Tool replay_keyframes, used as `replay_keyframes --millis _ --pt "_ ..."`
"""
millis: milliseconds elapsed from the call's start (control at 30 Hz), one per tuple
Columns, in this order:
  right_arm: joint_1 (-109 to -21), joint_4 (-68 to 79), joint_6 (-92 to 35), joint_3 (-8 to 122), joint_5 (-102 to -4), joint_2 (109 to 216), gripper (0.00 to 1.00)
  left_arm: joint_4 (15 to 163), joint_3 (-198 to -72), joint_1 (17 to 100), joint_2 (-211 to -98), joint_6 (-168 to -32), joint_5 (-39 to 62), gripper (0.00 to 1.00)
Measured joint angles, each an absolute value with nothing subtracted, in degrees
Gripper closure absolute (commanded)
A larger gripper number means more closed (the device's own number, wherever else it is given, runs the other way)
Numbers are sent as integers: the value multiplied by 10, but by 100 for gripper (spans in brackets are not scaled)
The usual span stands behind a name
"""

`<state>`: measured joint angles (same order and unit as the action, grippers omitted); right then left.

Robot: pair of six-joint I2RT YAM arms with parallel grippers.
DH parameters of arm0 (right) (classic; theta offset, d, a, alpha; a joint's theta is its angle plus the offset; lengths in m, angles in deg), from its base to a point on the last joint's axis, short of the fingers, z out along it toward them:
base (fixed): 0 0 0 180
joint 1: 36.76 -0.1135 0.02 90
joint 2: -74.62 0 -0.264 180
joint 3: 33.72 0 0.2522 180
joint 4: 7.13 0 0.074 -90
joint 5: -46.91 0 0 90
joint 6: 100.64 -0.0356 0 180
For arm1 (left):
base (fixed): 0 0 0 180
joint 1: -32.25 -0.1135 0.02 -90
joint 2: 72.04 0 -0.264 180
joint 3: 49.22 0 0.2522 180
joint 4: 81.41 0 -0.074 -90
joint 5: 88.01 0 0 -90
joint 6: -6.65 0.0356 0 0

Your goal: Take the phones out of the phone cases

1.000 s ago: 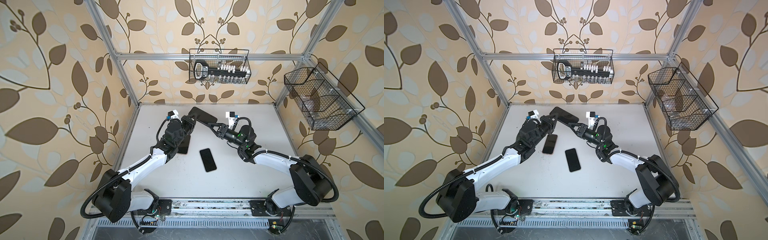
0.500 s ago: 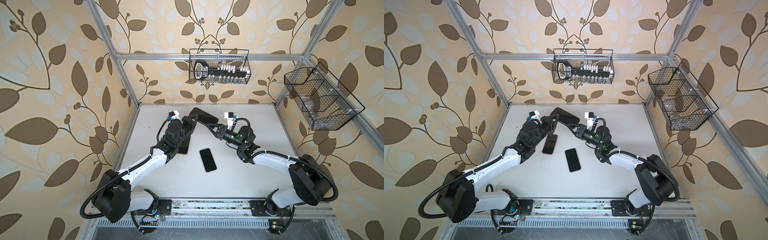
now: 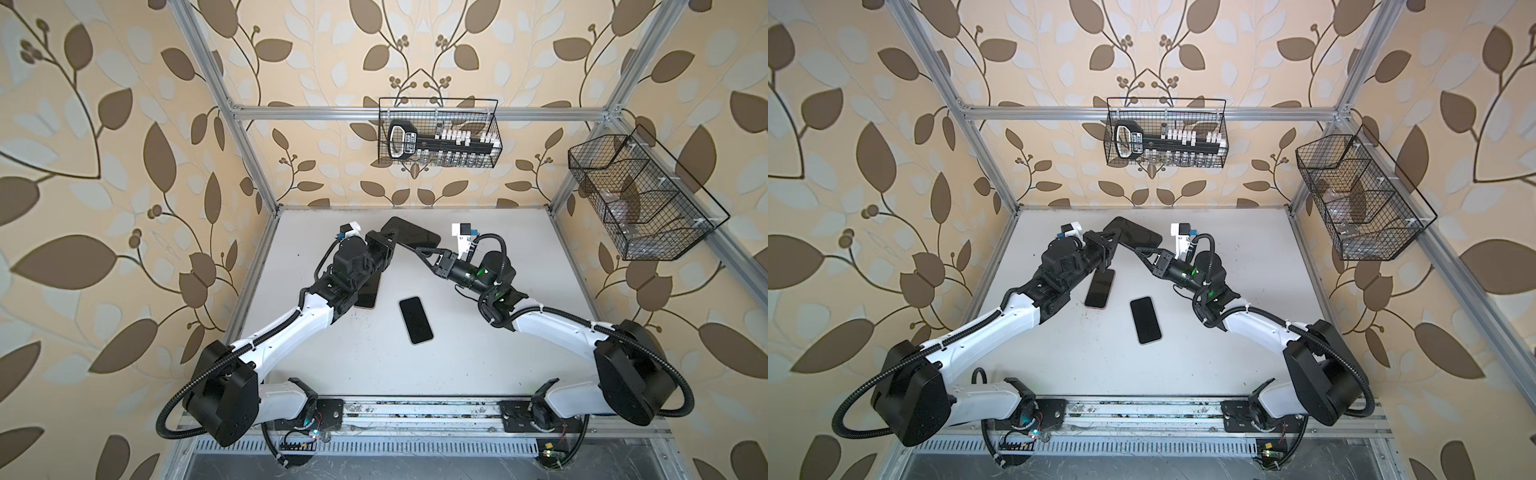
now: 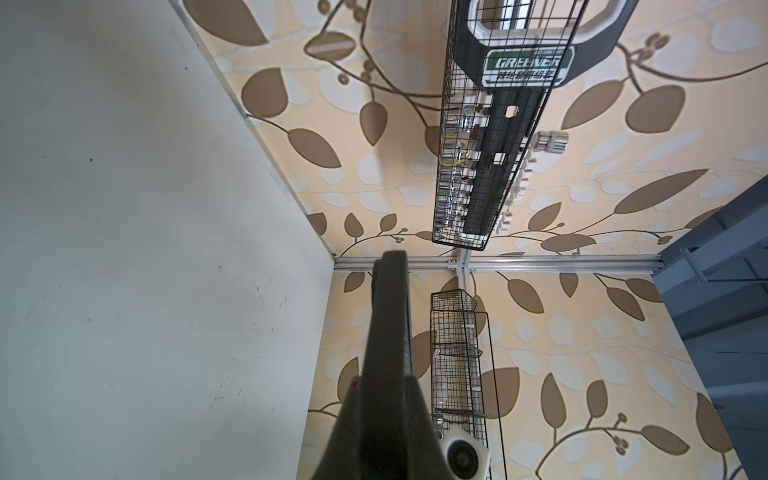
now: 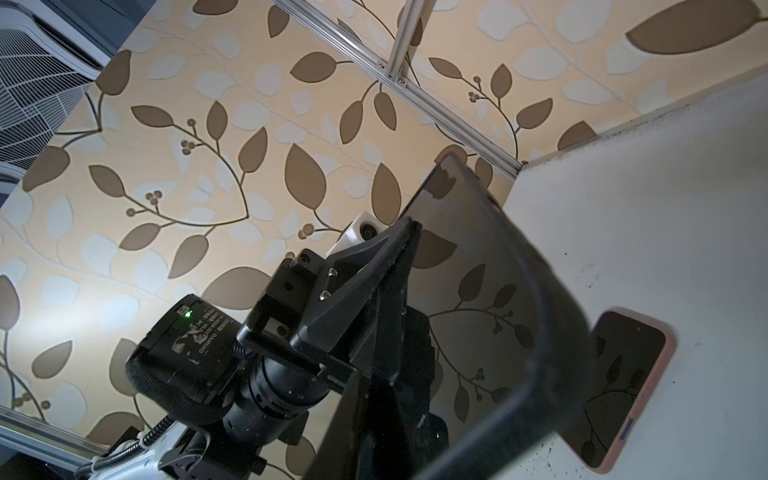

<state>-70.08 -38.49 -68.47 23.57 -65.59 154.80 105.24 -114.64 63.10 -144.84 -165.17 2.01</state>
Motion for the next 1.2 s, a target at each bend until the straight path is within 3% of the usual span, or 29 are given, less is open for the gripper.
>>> replay_keyframes --millis 400,1200 --pt "-705 -330 -572 253 -645 1535 83 950 -1194 634 -1449 -1689 20 100" --pt "-716 -275 -449 243 -603 1522 79 887 -1243 628 -1478 -1662 28 100"
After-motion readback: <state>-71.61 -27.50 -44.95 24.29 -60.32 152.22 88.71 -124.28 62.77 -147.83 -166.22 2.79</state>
